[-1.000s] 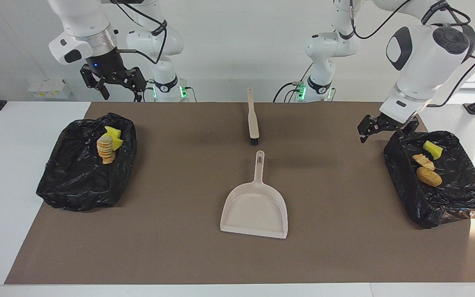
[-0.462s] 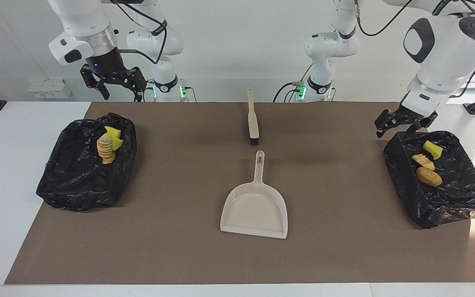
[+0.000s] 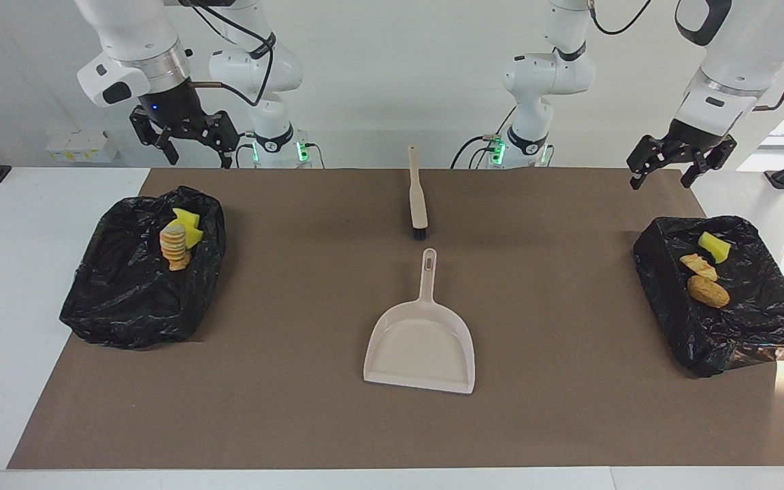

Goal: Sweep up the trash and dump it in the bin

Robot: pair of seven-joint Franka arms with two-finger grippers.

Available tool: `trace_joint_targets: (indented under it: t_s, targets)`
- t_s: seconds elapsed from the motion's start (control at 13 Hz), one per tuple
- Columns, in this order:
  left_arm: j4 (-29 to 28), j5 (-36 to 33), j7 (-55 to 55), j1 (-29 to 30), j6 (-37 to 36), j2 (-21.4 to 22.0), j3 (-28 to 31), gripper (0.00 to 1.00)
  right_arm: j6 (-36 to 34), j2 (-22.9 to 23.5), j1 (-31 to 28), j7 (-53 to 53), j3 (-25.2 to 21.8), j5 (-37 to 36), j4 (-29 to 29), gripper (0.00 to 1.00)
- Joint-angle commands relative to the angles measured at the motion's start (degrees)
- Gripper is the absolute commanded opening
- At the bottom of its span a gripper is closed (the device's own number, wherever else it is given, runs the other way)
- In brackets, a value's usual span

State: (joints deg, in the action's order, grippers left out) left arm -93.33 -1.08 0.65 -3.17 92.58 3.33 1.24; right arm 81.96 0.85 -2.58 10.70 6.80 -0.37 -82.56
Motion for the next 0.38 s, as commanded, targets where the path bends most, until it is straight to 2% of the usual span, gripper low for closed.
trace_joint_targets:
  t_s: [0.0,0.31]
  targets:
    - [-1.24,0.81,-0.21,-1.49,0.93,0.54,0.43,1.00,-0.66,0.11,-0.85,-1.12,0.50,0.28,0.38,1.00]
    - [-1.16,1.96,-0.21,-1.40,1.72,0.45,0.52,1.00,-0.58,0.20,-0.76,-1.12,0.50,0.46,0.38,1.00]
